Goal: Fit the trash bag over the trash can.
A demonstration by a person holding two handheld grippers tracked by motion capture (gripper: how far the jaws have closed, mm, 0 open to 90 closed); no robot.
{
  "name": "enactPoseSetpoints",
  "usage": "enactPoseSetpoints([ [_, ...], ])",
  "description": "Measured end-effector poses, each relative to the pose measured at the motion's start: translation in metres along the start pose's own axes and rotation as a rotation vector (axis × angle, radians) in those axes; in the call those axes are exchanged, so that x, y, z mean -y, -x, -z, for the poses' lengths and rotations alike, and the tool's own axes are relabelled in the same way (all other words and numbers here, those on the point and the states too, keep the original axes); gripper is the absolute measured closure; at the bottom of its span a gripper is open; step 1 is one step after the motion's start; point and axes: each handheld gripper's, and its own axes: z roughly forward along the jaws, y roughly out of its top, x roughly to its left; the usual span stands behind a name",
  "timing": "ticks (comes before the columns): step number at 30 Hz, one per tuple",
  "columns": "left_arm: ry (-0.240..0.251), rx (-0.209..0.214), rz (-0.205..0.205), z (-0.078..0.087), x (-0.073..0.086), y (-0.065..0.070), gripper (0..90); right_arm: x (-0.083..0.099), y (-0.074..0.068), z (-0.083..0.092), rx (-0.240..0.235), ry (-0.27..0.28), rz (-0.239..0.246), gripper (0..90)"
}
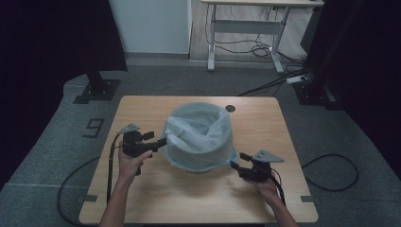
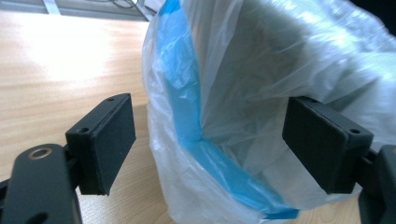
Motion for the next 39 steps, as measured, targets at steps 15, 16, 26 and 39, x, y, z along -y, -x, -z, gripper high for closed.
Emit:
enactPoseSetpoints([
  [15, 0.021, 0.04, -0.101, 0.029, -0.041, 0.029, 16.1, 0.0, 0.012, 0.02, 0.008, 0.02, -0.056, 30.3],
  [16, 0.016, 0.045, -0.104, 0.028, -0.042, 0.03, 16.1, 0.0, 0.013, 0.021, 0.006, 0.016, -0.055, 30.1],
  [26, -0.012, 0.066, -0.142, 0.017, -0.063, 0.044, 17.2, 0.002, 0.017, 0.029, 0.014, 0.02, -0.064, 29.9],
  [39, -0.083, 0.114, -0.172, -0.016, -0.099, 0.063, 18.8, 0.005, 0.018, 0.029, 0.025, 0.004, -0.072, 29.7],
])
